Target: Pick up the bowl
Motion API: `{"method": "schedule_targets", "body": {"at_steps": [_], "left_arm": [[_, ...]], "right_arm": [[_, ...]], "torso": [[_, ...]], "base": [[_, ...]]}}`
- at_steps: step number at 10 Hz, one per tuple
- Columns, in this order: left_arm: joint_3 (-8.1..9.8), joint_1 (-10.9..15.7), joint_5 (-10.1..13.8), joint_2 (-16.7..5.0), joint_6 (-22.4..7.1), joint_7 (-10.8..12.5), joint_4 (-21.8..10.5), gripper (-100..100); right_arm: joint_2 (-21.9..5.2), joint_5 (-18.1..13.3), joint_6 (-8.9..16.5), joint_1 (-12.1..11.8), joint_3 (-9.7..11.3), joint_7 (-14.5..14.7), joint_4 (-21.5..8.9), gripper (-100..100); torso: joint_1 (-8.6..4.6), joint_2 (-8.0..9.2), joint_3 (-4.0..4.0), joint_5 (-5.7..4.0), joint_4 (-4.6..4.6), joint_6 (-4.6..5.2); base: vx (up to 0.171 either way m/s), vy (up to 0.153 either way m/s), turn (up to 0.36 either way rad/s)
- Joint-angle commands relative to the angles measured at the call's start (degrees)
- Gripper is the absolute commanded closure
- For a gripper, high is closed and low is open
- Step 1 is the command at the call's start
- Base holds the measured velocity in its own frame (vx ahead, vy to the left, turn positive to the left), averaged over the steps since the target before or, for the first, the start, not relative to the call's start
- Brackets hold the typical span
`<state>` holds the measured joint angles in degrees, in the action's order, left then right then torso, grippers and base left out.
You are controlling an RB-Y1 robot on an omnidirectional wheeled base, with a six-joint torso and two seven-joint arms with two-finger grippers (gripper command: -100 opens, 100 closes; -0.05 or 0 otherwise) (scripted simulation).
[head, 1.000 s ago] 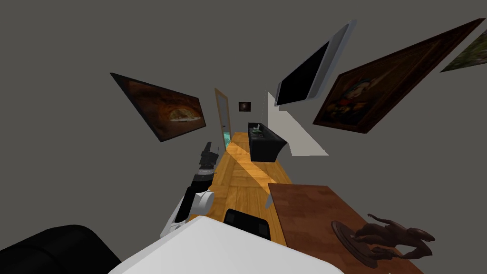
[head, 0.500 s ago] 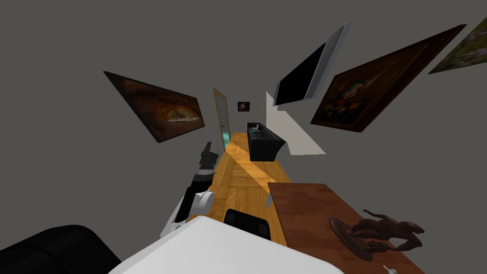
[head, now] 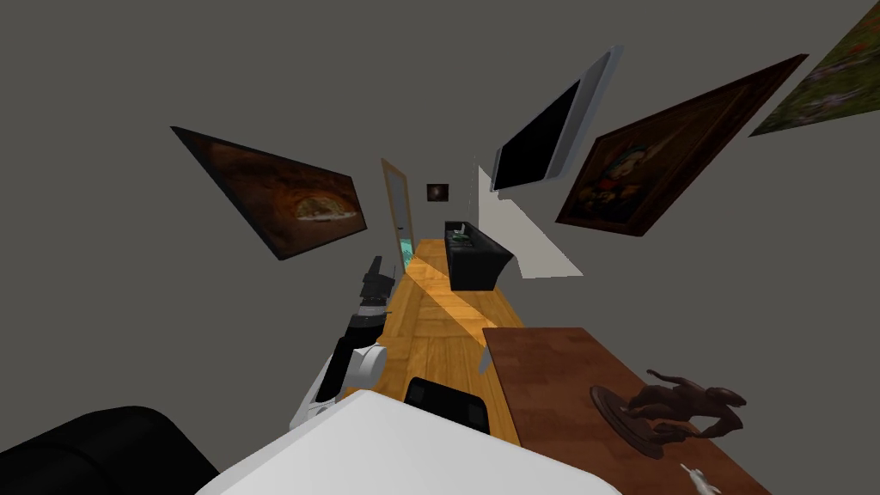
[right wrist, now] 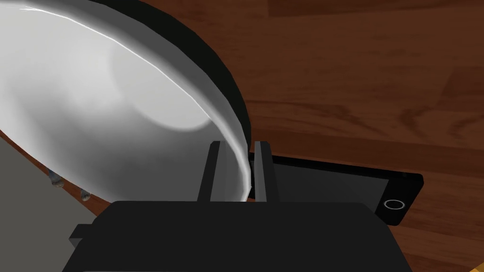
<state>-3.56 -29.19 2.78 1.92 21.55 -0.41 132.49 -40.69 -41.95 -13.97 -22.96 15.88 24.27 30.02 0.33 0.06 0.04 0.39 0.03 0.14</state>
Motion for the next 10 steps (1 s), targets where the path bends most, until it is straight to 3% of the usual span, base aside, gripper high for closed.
{"method": "schedule_targets", "body": {"at_steps": [1, 2, 3, 5, 6, 8, 9, 10], "left_arm": [[0.00, 0.00, 0.00, 0.00, 0.00, 0.00, 0.00, 0], [0.00, 0.00, 0.00, 0.00, 0.00, 0.00, 0.00, 0], [0.00, 0.00, 0.00, 0.00, 0.00, 0.00, 0.00, 0], [0.00, 0.00, 0.00, 0.00, 0.00, 0.00, 0.00, 0], [0.00, 0.00, 0.00, 0.00, 0.00, 0.00, 0.00, 0], [0.00, 0.00, 0.00, 0.00, 0.00, 0.00, 0.00, 0], [0.00, 0.00, 0.00, 0.00, 0.00, 0.00, 0.00, 0], [0.00, 0.00, 0.00, 0.00, 0.00, 0.00, 0.00, 0]], "right_arm": [[-1.00, 2.86, 0.68, 0.26, 2.86, -0.14, 0.48, 100], [-1.00, 4.09, 0.68, 0.26, 4.42, -0.14, 0.48, 100], [-3.02, 6.05, 1.64, 1.00, 6.14, -0.22, 1.27, 100], [-3.02, 9.04, 1.64, 1.00, 9.35, -0.22, 1.27, 100], [-5.03, 11.00, 2.61, 1.75, 11.39, -0.29, 2.05, 100], [-5.03, 13.99, 2.61, 1.75, 14.56, -0.29, 2.05, 100], [-5.03, 13.99, 2.61, 1.75, 15.56, -0.29, 2.05, 100], [-7.05, 16.50, 3.57, 2.49, 17.15, -0.37, 2.83, 100]], "torso": [[0.00, 0.00, 0.00, 0.00, 0.00, 0.00], [0.04, 0.01, 0.00, -0.02, -0.01, 0.01], [0.03, 0.00, 0.00, -0.03, -0.01, 0.02], [0.09, 0.02, 0.01, 0.03, -0.01, 0.05], [0.07, 0.01, 0.00, 0.00, -0.01, 0.07], [0.11, 0.01, 0.00, 0.05, -0.02, 0.10], [0.11, 0.01, 0.00, 0.03, -0.02, 0.11], [0.08, 0.00, -0.01, 0.02, -0.03, 0.10]], "base": [[-0.006, 0.017, -0.044], [-0.004, 0.008, 0.013], [-0.007, 0.019, -0.102], [-0.007, 0.013, -0.020], [-0.007, 0.016, -0.068], [-0.005, 0.012, -0.037], [0.000, 0.000, 0.000], [-0.005, 0.016, -0.105]]}}
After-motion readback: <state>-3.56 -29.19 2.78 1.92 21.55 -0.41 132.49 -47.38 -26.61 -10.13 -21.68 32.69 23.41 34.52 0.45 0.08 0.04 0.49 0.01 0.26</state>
